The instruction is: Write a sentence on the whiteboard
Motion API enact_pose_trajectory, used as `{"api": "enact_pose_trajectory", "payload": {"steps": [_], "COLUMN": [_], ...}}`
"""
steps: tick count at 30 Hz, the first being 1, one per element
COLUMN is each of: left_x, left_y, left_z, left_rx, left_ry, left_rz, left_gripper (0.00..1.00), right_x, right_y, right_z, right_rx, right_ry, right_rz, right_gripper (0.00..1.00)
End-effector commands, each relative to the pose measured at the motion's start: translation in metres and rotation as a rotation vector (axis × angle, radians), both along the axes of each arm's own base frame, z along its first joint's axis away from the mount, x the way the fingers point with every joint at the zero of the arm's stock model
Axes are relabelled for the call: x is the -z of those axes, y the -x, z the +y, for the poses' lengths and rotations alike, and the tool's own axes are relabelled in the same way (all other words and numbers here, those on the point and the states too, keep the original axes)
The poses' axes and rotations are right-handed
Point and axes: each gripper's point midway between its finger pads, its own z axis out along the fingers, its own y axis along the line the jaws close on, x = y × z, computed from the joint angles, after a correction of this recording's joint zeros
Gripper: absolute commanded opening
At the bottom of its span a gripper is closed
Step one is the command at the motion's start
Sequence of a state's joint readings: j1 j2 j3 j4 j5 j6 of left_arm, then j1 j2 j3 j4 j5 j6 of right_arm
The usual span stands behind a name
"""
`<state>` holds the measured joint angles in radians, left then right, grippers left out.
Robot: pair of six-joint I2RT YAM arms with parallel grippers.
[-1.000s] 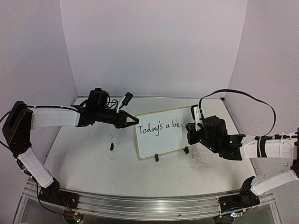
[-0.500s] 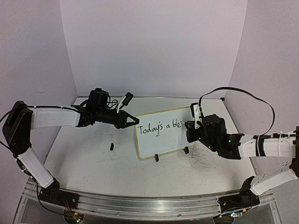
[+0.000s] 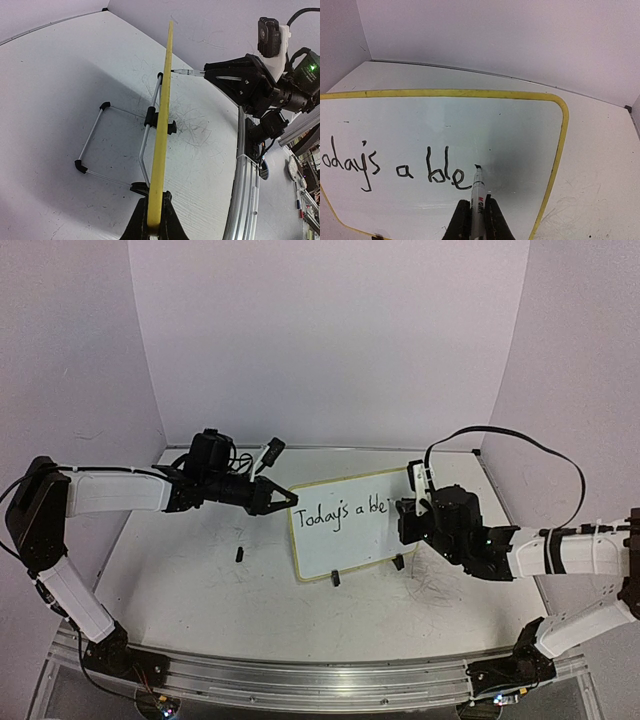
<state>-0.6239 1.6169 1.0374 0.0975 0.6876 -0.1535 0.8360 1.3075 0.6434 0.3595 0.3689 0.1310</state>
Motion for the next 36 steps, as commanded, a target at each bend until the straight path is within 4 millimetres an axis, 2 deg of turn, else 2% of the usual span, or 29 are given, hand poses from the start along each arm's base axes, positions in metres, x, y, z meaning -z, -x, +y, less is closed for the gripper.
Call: {"api": "enact_pose_trajectory", "payload": {"steps": [1, 12, 18, 36], "left_x": [-0.030, -0.030, -0.031, -0.032], "left_y": [-0.008, -0.008, -0.008, -0.008], "left_z": [0.002, 0.002, 0.003, 0.003], "left_rx": [-0.029, -0.029, -0.031, -0.030], "left_ry": [0.030, 0.029, 0.030, 0.031], "left_rz": [-0.126, -0.125, -0.127, -0.130], "left_gripper": [0.00, 0.00, 0.00, 0.00], "right_x": [-0.019, -0.008, 0.000, 0.006], "right_y": [-0.007, 0.000, -0.001, -0.004], "right_z": [0.009, 0.011, 0.003, -0.008], "right_rx": [-0.017, -0.047, -0.005, 0.060], "right_ry": [-0.039, -0.038, -0.019, -0.004], "right_rz": [-0.043, -0.002, 0.022, 0.031], "right_gripper": [0.00, 0.00, 0.00, 0.00]}}
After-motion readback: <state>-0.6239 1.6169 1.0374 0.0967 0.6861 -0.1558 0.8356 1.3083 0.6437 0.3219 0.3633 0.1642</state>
